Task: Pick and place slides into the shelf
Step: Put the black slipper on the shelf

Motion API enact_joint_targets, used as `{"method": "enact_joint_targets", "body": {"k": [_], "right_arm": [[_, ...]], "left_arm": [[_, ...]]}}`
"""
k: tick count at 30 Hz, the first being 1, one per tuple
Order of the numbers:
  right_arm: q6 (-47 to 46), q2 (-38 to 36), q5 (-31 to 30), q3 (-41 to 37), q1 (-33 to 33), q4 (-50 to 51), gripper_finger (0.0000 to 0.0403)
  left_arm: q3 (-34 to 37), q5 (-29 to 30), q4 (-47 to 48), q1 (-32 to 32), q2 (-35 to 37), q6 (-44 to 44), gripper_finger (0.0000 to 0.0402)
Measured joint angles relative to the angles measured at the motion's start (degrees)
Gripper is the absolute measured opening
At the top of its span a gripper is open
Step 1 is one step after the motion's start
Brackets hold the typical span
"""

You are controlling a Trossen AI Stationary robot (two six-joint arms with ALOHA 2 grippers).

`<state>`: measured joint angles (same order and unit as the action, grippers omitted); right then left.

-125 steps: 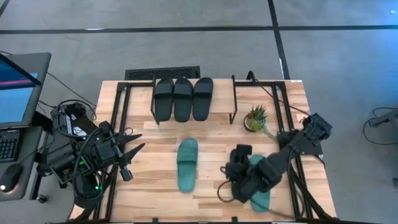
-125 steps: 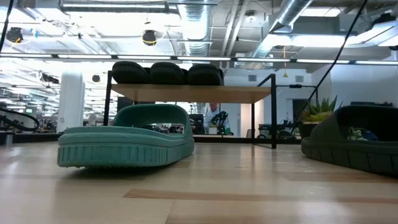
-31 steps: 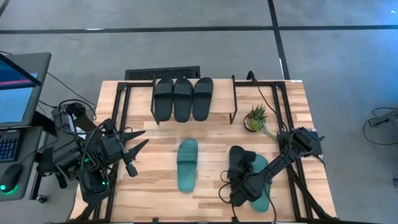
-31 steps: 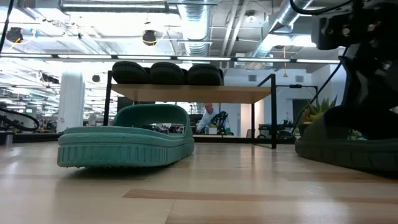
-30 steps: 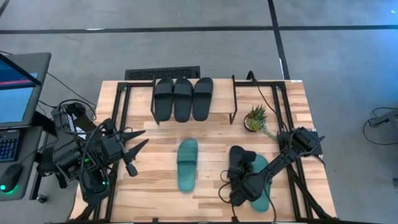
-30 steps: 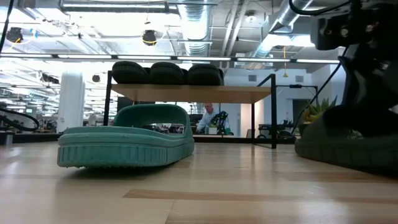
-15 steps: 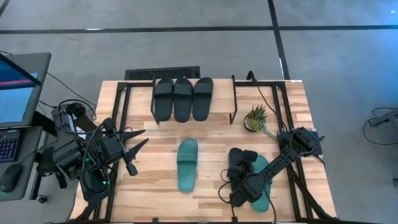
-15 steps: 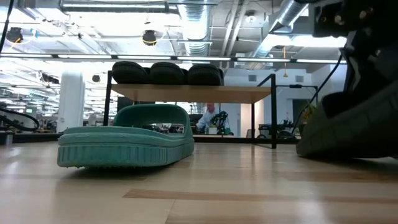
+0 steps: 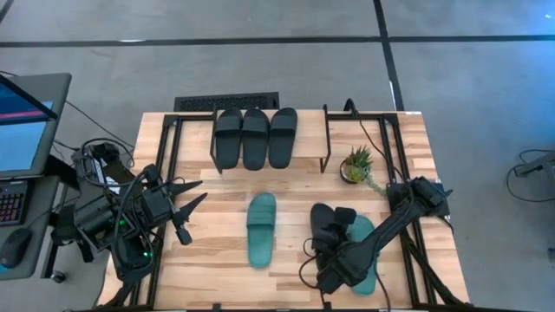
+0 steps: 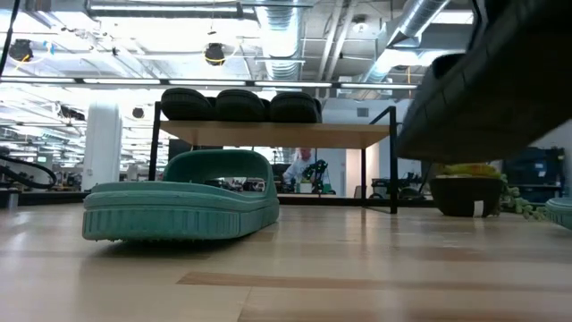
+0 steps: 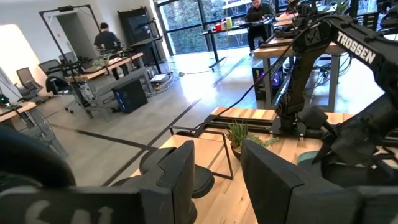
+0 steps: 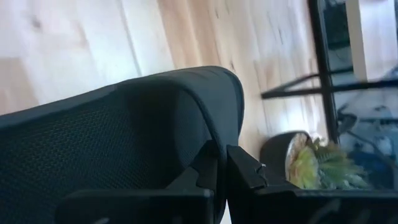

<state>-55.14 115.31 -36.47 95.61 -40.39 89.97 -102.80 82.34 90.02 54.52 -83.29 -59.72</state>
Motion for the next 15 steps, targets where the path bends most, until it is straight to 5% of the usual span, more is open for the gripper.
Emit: {"method": "enact_joint_targets", "body": {"k": [15], "right_arm": [[16.7, -0.4, -5.2, 14.7, 6.1, 0.0, 0.0001]], "left_arm": [[0.0, 0.0, 0.0, 0.0, 0.0, 0.0, 0.0122]]}}
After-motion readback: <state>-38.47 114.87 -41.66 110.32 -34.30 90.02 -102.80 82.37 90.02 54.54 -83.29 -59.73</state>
